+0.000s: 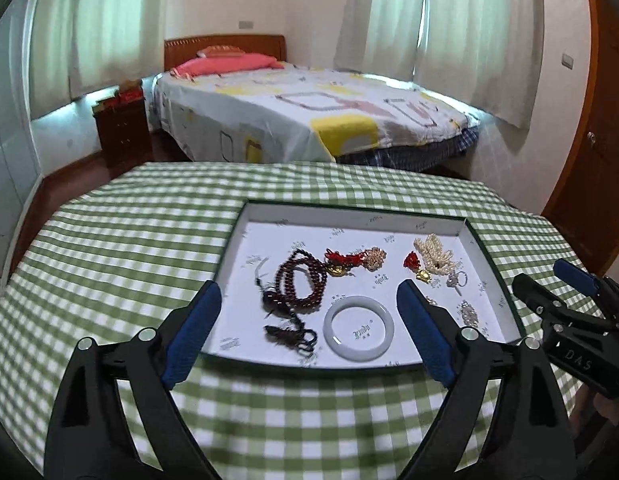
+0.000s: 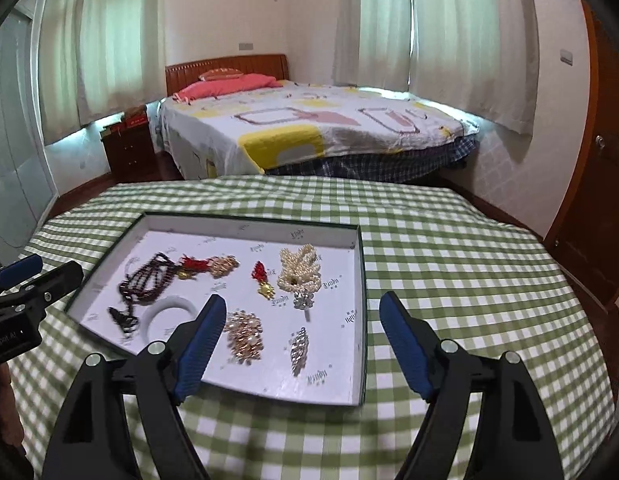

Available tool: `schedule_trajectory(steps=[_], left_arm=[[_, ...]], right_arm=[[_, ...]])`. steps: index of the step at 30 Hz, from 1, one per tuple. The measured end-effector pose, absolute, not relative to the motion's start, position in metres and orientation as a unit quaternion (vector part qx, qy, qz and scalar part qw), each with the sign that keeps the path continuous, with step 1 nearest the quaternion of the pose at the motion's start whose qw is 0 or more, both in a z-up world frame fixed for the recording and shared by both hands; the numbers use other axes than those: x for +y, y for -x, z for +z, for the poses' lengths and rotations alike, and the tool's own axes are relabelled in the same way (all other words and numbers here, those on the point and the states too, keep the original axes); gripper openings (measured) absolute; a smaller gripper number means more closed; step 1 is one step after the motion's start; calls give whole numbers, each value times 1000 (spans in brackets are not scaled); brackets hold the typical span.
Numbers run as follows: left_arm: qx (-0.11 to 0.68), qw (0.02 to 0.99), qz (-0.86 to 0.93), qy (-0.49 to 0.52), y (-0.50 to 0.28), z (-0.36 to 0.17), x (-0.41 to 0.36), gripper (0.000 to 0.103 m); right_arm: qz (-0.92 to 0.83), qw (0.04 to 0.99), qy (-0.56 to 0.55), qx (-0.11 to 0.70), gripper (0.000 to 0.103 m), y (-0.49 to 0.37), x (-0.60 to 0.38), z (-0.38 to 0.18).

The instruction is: Organize jewelry

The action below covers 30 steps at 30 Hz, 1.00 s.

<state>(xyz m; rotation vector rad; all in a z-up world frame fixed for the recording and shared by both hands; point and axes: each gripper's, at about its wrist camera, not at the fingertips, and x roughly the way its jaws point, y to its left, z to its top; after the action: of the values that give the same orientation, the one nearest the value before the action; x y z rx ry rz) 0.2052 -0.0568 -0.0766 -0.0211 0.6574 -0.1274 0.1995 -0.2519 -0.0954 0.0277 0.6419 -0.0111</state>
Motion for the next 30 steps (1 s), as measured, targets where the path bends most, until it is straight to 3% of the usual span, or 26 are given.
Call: schedule_trajectory(steps=[14, 30], left_arm=[[265, 963, -45, -1, -116, -19, -39, 94], [223, 974, -37, 4, -66, 16, -25, 95]], right_arm=[[0, 968, -13, 252, 79, -118, -240, -37], [-2, 977, -8, 213, 80, -68, -238, -9]])
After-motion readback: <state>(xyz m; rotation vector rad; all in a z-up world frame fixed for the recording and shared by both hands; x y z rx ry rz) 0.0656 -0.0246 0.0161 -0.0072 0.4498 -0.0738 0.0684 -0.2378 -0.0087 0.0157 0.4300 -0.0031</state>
